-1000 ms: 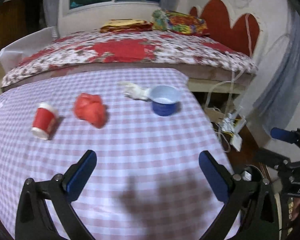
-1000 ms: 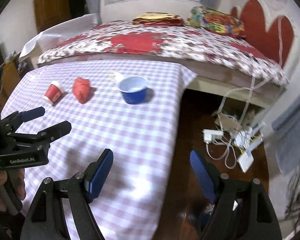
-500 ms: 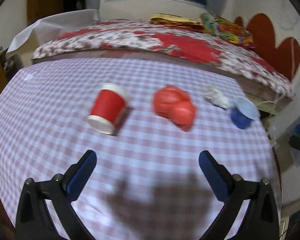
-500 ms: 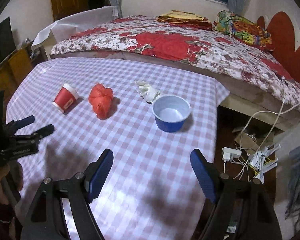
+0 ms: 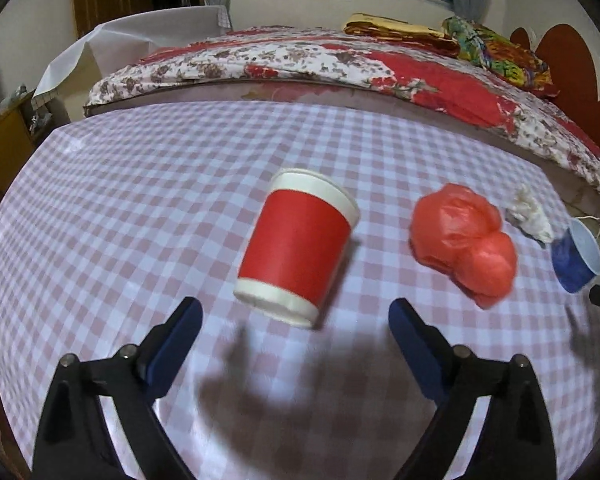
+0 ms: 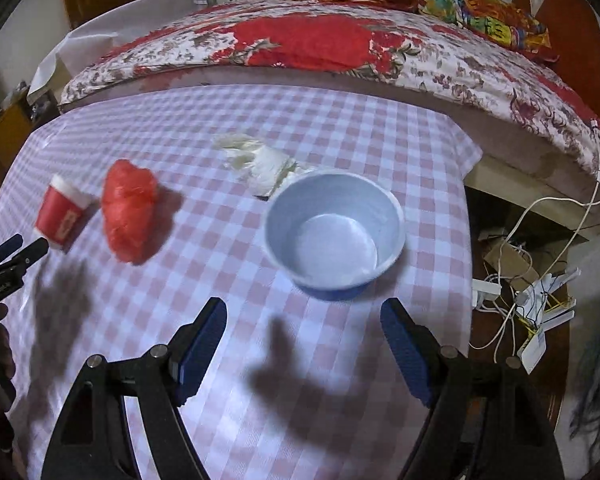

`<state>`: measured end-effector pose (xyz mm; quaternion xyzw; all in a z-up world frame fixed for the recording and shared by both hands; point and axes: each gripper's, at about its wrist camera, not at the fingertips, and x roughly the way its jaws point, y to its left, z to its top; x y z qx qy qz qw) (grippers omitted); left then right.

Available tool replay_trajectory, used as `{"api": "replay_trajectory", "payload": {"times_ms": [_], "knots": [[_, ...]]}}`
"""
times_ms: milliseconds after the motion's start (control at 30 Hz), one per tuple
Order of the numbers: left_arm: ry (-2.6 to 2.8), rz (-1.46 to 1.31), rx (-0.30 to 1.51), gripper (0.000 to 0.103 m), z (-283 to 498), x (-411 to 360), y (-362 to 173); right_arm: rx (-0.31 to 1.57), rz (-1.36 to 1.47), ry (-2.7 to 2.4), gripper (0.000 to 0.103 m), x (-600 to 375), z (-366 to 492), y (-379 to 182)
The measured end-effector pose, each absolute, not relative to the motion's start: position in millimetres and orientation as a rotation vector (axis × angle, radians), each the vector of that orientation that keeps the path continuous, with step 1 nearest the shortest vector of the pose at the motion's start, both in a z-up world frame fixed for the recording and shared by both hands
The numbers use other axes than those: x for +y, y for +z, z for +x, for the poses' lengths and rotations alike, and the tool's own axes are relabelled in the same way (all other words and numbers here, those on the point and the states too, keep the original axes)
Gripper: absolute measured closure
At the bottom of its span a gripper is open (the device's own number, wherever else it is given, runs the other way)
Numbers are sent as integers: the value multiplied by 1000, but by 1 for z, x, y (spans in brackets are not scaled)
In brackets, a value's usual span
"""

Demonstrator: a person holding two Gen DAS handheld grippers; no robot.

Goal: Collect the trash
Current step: 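Grasp the red paper cup with the left tool while the right tool grasps the blue bowl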

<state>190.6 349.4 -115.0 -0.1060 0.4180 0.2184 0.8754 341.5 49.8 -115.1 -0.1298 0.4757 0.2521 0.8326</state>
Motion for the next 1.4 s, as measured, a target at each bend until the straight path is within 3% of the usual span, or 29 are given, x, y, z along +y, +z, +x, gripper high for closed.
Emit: {"api": "replay_trajectory", "payload": {"times_ms": [367, 700, 1133, 1200, 1233, 1400], "knots": [[451, -226, 879, 15, 212, 358, -128, 978, -285, 531, 22, 65, 363, -129], [430, -257, 889, 36, 224, 364, -135, 975, -299, 528, 22, 70, 377, -134], [442, -246, 875, 34, 233, 371, -135, 961, -294, 530, 22, 76, 384, -136], [429, -245, 877, 41, 235, 371, -136, 955, -296, 537, 22, 77, 383, -136], [425, -237, 873, 41, 234, 370, -135, 947, -301, 540, 28, 77, 382, -135], [402, -221, 851, 44, 228, 358, -128, 904, -352, 551, 29, 79, 368, -127]]}}
